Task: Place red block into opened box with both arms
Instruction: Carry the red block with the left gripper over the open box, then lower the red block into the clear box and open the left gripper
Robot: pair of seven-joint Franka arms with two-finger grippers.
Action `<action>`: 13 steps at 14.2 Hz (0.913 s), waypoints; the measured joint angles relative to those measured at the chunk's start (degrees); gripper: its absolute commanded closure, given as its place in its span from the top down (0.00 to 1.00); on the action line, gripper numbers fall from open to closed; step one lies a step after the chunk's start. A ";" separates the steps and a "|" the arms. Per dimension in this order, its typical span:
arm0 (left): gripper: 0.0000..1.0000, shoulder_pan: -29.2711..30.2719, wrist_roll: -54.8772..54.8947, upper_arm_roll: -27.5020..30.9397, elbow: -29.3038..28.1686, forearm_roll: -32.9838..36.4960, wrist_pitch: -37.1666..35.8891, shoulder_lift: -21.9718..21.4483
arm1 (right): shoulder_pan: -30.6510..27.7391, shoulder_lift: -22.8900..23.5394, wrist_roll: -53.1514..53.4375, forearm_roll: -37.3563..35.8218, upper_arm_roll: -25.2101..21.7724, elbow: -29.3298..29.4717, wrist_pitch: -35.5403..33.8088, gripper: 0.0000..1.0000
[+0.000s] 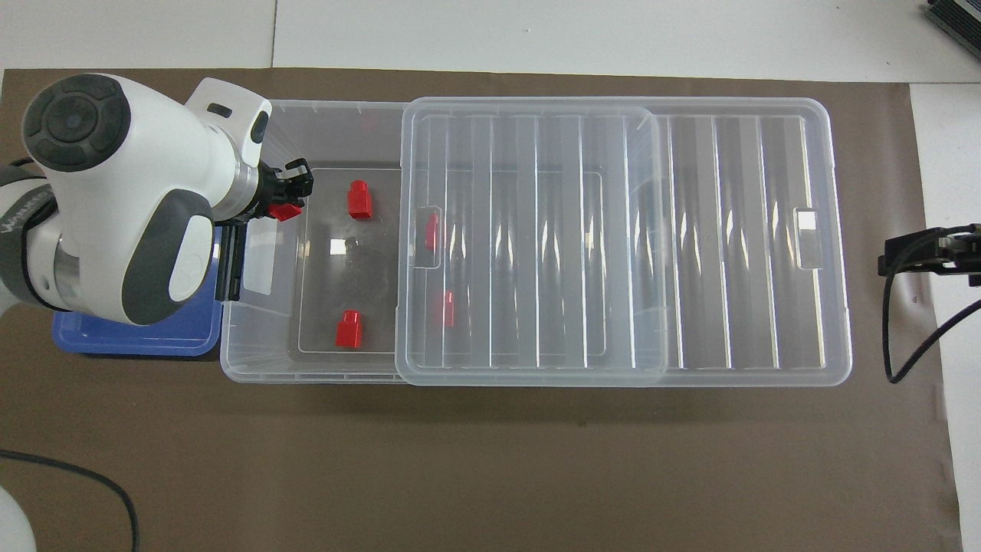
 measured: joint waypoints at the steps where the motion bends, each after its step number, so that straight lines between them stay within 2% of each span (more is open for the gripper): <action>1: 0.00 -0.32 -0.04 -0.01 -0.95 0.02 0.77 0.00 | 1.79 0.01 0.00 0.00 -1.35 0.00 0.00 1.00; 4: 0.00 -1.33 -0.07 -0.03 -4.14 2.27 3.80 0.06 | 5.68 0.02 0.00 -0.02 -5.34 0.00 -0.05 1.00; 8: 0.00 -2.45 -0.40 -0.07 -10.45 4.18 9.69 0.25 | 5.77 0.03 0.00 -0.01 -5.43 0.00 -0.31 1.00; 11: 0.00 -3.42 -0.71 -0.06 -12.00 4.82 11.47 1.54 | 6.14 0.03 0.00 0.00 -5.41 0.39 -2.27 1.00; 13: 0.00 -4.87 -4.33 -0.07 -12.32 7.78 13.83 3.95 | 6.30 0.02 0.00 0.01 -5.41 0.77 -2.43 1.00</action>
